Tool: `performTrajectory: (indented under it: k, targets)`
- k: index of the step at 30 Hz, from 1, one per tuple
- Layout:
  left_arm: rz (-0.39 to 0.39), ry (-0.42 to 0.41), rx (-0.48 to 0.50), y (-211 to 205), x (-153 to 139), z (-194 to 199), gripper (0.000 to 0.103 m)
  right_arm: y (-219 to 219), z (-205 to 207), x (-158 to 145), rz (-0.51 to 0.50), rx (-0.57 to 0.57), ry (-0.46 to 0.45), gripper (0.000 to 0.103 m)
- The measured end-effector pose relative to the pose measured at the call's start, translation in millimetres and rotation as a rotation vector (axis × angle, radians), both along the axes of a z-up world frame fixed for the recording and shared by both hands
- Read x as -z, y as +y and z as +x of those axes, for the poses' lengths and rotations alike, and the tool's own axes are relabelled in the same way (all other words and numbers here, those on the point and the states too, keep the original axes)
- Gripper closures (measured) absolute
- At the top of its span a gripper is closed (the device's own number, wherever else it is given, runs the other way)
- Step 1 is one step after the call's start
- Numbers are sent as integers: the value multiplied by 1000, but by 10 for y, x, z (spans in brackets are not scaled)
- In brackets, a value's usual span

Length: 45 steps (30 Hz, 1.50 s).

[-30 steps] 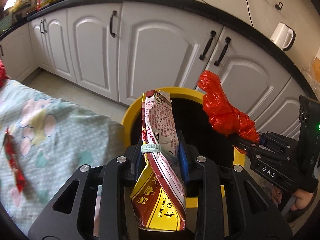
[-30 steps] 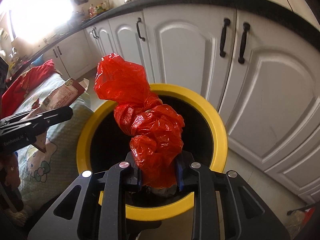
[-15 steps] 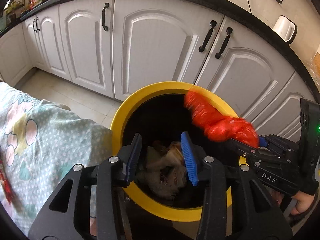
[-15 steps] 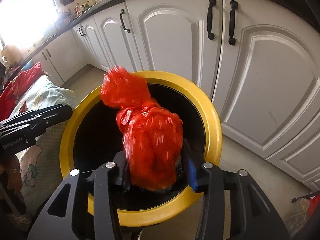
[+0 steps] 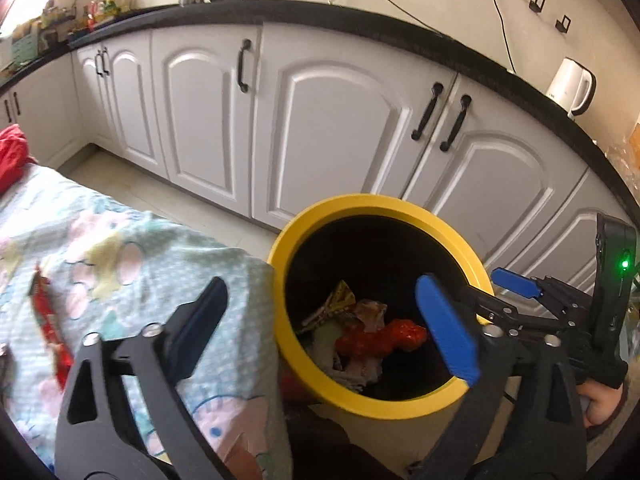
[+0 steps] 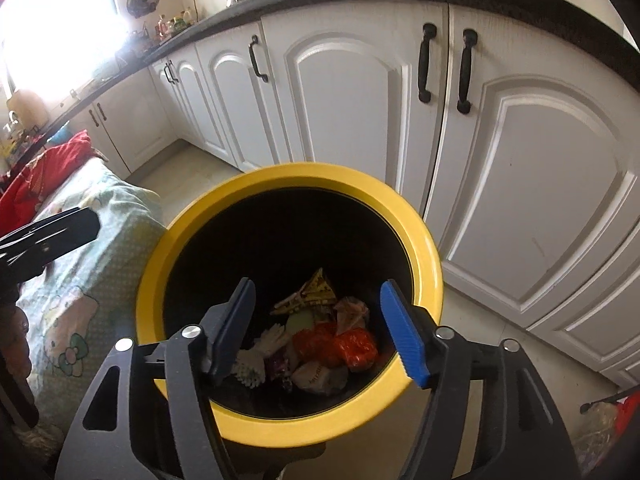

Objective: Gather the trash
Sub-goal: 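Move both open tools back toward the remaining trash on the bed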

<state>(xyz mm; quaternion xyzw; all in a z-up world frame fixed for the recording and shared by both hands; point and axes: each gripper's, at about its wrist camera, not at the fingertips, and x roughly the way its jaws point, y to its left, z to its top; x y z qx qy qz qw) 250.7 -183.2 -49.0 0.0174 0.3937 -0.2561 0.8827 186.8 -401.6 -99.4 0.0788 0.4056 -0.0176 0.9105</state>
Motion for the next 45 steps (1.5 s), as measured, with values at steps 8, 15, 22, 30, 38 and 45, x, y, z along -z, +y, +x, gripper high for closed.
performTrajectory:
  k: [8,15,22,30,38,45]
  targets:
    - [-11,-47,-44,257,-197,-134,11,161,-90,-244,-42,-11,-73,25]
    - [-20,-79,-78,492,-321,-279,11,348,-147,-417,-70,-42,-123,24]
    - [-10,-112,-120,721,-407,-420,11,534,-219,-586,-86,-61,-177,17]
    - [-19,-154,-168,1044,-551,-551,11,860,-301,-812,-71,-118,-237,16]
    - [-18,-189,-231,1434,-708,-643,11,1203,-329,-931,-51,-187,-267,15]
    - [-21,-198,-297,1831,-780,-711,11,1486,-357,-951,-41,-243,-267,15]
